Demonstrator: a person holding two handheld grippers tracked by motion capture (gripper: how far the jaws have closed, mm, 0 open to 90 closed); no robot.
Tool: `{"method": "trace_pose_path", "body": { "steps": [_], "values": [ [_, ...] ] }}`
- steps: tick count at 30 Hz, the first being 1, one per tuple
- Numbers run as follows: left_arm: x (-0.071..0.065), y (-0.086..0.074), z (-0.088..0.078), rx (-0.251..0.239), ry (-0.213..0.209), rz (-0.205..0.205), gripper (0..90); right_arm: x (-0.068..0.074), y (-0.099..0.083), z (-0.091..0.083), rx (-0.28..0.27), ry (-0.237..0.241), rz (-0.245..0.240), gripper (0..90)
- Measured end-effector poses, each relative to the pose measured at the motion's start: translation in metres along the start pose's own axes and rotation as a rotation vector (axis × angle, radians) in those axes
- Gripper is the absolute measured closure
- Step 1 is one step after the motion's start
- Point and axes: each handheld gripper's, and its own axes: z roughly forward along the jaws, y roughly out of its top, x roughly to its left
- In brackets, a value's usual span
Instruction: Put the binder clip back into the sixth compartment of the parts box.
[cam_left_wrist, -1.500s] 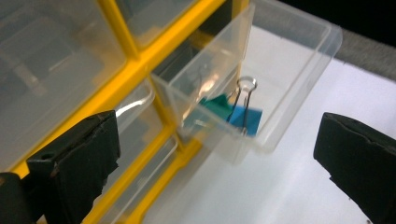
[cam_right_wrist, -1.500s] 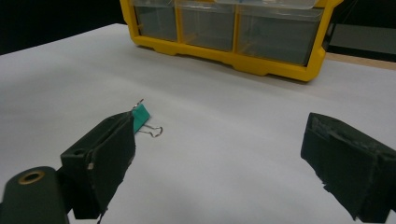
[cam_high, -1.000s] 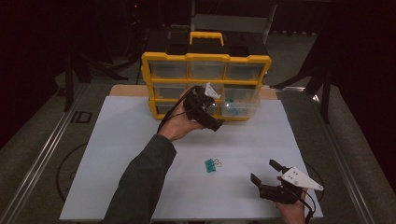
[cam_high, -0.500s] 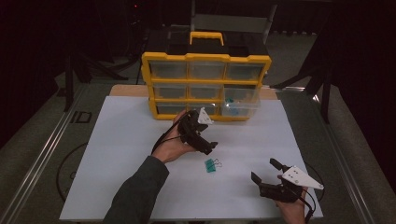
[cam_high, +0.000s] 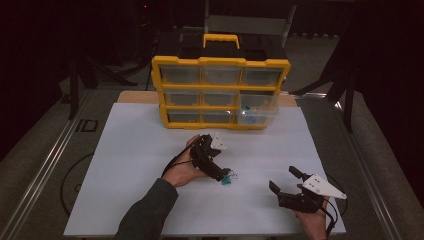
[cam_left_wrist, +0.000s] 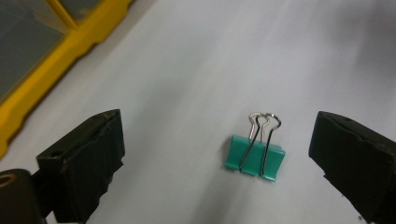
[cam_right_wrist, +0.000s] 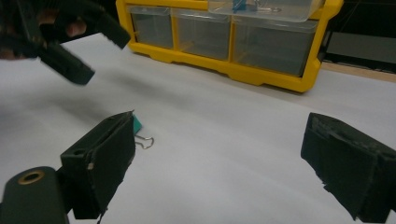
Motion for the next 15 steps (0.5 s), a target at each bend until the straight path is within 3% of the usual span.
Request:
{"method": "trace_pose_path", "body": {
  "steps": [10, 15],
  "values": [
    [-0.013, -0.012, 0.023, 0.065, -0.050, 0.046, 5.4, -0.009, 0.000, 0.003, -0.004, -0.008, 0.019, 10.1],
    [-0.018, -0.015, 0.033, 0.097, -0.050, 0.064, 11.2, -0.006, -0.001, 0.004, 0.003, -0.006, 0.013, 10.1]
  ]
}}
